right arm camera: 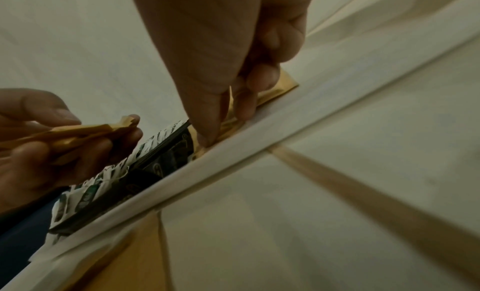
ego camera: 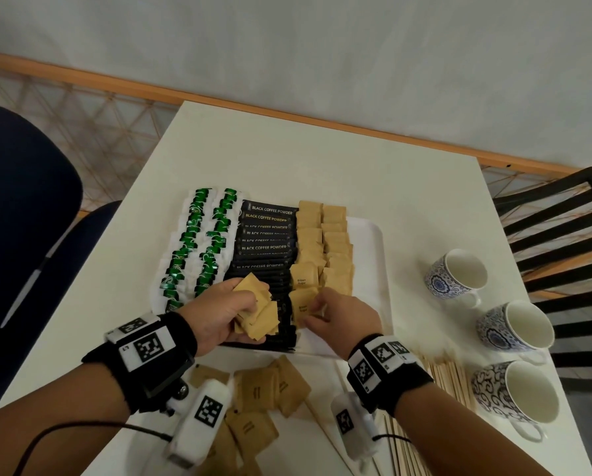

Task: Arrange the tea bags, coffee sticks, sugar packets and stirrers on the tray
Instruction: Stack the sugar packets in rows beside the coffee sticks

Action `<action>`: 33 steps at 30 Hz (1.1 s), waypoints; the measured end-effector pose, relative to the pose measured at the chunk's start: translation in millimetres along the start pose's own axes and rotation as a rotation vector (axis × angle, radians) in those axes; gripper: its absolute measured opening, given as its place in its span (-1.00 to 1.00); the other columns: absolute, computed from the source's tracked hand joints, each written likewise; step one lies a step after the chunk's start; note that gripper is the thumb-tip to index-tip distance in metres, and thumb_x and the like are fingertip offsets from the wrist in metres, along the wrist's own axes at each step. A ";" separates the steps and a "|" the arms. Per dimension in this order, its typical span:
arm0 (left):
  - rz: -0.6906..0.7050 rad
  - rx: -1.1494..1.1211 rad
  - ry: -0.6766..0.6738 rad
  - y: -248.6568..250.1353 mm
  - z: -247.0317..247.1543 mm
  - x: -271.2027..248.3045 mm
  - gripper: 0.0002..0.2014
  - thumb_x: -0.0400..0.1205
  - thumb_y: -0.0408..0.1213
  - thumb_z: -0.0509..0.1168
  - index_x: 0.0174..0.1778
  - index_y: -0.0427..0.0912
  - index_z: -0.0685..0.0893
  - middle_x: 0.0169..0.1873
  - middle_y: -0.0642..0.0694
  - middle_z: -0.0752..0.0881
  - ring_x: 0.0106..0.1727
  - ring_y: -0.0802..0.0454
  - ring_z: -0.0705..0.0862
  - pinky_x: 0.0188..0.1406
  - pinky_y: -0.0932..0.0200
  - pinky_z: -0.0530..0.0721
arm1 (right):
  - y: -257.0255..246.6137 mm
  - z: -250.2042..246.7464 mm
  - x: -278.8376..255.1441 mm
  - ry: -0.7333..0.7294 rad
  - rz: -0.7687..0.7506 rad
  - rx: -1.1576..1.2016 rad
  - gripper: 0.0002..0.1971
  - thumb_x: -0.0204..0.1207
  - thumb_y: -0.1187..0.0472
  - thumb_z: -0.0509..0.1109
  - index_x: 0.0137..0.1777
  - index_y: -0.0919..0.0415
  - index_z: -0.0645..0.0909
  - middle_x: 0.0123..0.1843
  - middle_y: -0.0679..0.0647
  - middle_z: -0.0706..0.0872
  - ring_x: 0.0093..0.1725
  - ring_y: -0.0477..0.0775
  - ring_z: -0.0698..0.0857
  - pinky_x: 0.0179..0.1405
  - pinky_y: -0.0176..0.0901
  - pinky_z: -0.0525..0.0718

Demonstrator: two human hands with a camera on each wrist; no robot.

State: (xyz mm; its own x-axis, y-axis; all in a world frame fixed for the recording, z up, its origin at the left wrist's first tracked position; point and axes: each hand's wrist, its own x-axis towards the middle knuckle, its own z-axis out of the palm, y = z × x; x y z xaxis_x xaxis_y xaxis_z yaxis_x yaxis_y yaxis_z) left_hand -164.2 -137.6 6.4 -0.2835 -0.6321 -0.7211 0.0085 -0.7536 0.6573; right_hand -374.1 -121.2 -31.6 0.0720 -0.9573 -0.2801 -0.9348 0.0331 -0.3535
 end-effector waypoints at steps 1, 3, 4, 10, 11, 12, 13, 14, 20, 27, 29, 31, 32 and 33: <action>0.000 0.002 -0.001 -0.5 0.4 0.5 -0.65 0.63 -0.57 0.07 0.25 -0.22 0.57 0.17 -0.38 0.64 0.02 -0.36 0.73 -0.23 -0.08 0.81 | -1.1 0.0 1.1 0.014 0.003 -0.008 -0.77 0.49 -0.20 0.33 -0.03 -0.10 0.49 -0.22 -0.17 0.61 -0.19 -0.04 0.64 -0.30 -0.20 0.52; 0.002 0.007 0.001 -0.6 1.0 0.8 -0.65 0.63 -0.58 0.07 0.25 -0.22 0.58 0.12 -0.36 0.65 -0.04 -0.32 0.75 -0.20 -0.10 0.80 | -3.5 -1.0 3.1 0.026 0.010 -0.016 -0.78 0.49 -0.21 0.32 -0.07 -0.12 0.46 -0.26 -0.17 0.58 -0.22 -0.05 0.61 -0.34 -0.22 0.45; 0.003 0.012 0.000 -0.5 0.8 0.6 -0.65 0.63 -0.58 0.07 0.24 -0.22 0.58 0.10 -0.34 0.66 -0.07 -0.29 0.75 -0.19 -0.10 0.80 | -4.6 -1.4 3.8 0.028 0.010 -0.018 -0.78 0.48 -0.21 0.32 -0.08 -0.12 0.46 -0.29 -0.18 0.56 -0.23 -0.06 0.60 -0.36 -0.22 0.43; 0.019 0.027 -0.009 -1.8 1.3 2.3 -0.65 0.65 -0.58 0.13 0.28 -0.19 0.56 0.12 -0.33 0.67 -0.03 -0.27 0.74 -0.23 -0.06 0.81 | -1.2 -3.0 1.0 0.047 0.018 0.053 -0.80 0.48 -0.19 0.34 -0.11 -0.12 0.48 -0.37 -0.17 0.55 -0.32 -0.13 0.56 -0.40 -0.27 0.42; 0.026 0.037 -0.010 -3.0 1.5 3.1 -0.67 0.65 -0.57 0.17 0.28 -0.20 0.56 0.11 -0.34 0.69 -0.03 -0.27 0.74 -0.26 -0.04 0.81 | 0.3 -2.8 -1.0 0.052 0.015 0.107 -0.83 0.49 -0.16 0.34 -0.10 -0.13 0.49 -0.38 -0.17 0.55 -0.34 -0.16 0.54 -0.40 -0.28 0.43; 0.029 0.050 -0.009 -4.5 2.5 4.0 -0.69 0.65 -0.56 0.20 0.27 -0.21 0.57 0.10 -0.34 0.70 -0.04 -0.26 0.74 -0.30 -0.01 0.81 | 1.8 -2.1 -2.9 0.056 0.009 0.178 -0.87 0.51 -0.13 0.34 -0.09 -0.13 0.52 -0.38 -0.16 0.57 -0.35 -0.18 0.54 -0.39 -0.29 0.45; 0.032 0.071 -0.006 -5.7 4.0 4.5 -0.70 0.64 -0.55 0.22 0.26 -0.22 0.58 0.10 -0.35 0.71 -0.06 -0.24 0.74 -0.33 0.02 0.79 | 2.8 -1.0 -4.9 0.057 0.000 0.261 -0.90 0.54 -0.09 0.34 -0.08 -0.12 0.55 -0.37 -0.16 0.58 -0.34 -0.19 0.55 -0.36 -0.28 0.50; 0.036 0.098 -0.002 -7.4 5.6 5.6 -0.72 0.64 -0.53 0.25 0.24 -0.23 0.59 0.09 -0.34 0.71 -0.07 -0.22 0.74 -0.35 0.04 0.78 | 3.2 0.0 -6.7 0.054 -0.008 0.352 -0.91 0.56 -0.06 0.34 -0.05 -0.11 0.60 -0.35 -0.16 0.61 -0.31 -0.19 0.58 -0.31 -0.26 0.55; 0.074 0.256 -0.032 -12.6 22.7 9.4 -0.84 0.55 -0.42 0.41 0.02 -0.20 0.65 -0.21 -0.19 0.72 -0.30 -0.05 0.70 -0.40 0.09 0.69 | -4.4 -3.7 -12.6 -0.034 0.010 0.744 -0.83 0.58 -0.06 0.32 0.08 -0.10 0.68 -0.15 -0.15 0.74 -0.19 -0.18 0.67 -0.15 -0.29 0.62; 0.081 0.281 -0.075 -15.0 38.0 9.7 -0.84 0.55 -0.41 0.43 0.00 -0.18 0.65 -0.26 -0.15 0.71 -0.36 0.00 0.69 -0.51 0.16 0.64 | 0.1 -18.2 -16.8 -0.030 0.070 0.938 -0.90 0.47 0.21 0.49 -0.12 0.17 0.61 -0.29 0.03 0.72 -0.33 -0.10 0.66 -0.37 -0.30 0.59; 0.129 0.274 -0.037 -15.0 39.0 11.5 -0.87 0.54 -0.46 0.41 -0.08 -0.18 0.65 -0.25 -0.15 0.70 -0.34 0.02 0.68 -0.41 0.15 0.66 | 4.5 -19.8 -18.4 -0.033 0.079 0.905 -0.88 0.43 0.25 0.47 -0.11 0.13 0.58 -0.31 0.07 0.71 -0.35 -0.04 0.64 -0.36 -0.20 0.61; 0.152 0.274 -0.002 -14.9 39.1 13.2 -0.86 0.52 -0.49 0.43 -0.12 -0.20 0.67 -0.24 -0.14 0.71 -0.28 0.02 0.67 -0.25 0.11 0.66 | 7.6 -18.8 -21.6 -0.078 0.038 0.797 -0.82 0.38 0.22 0.45 -0.06 -0.04 0.60 -0.34 0.05 0.68 -0.40 -0.01 0.57 -0.37 -0.16 0.59; 0.145 0.280 0.006 -15.4 38.5 13.8 -0.86 0.50 -0.50 0.44 -0.12 -0.20 0.68 -0.25 -0.13 0.71 -0.27 0.01 0.67 -0.22 0.09 0.66 | 8.8 -17.6 -23.3 -0.109 0.010 0.730 -0.79 0.38 0.17 0.45 -0.04 -0.12 0.62 -0.33 0.01 0.69 -0.39 -0.01 0.59 -0.36 -0.20 0.60; 0.128 0.289 0.002 -16.0 37.6 13.9 -0.85 0.49 -0.50 0.45 -0.12 -0.20 0.69 -0.25 -0.13 0.71 -0.26 0.01 0.67 -0.21 0.08 0.67 | 9.4 -17.5 -24.7 -0.136 -0.019 0.659 -0.79 0.39 0.12 0.46 -0.01 -0.16 0.64 -0.30 -0.05 0.72 -0.35 -0.05 0.62 -0.32 -0.25 0.62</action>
State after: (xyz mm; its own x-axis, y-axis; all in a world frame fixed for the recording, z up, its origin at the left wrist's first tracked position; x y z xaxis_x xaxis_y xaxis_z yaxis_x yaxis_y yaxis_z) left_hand -204.3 -127.6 -5.8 -0.2958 -0.7191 -0.6288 -0.2293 -0.5856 0.7775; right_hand -390.7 -102.3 -12.4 0.1696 -0.9160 -0.3635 -0.5284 0.2268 -0.8181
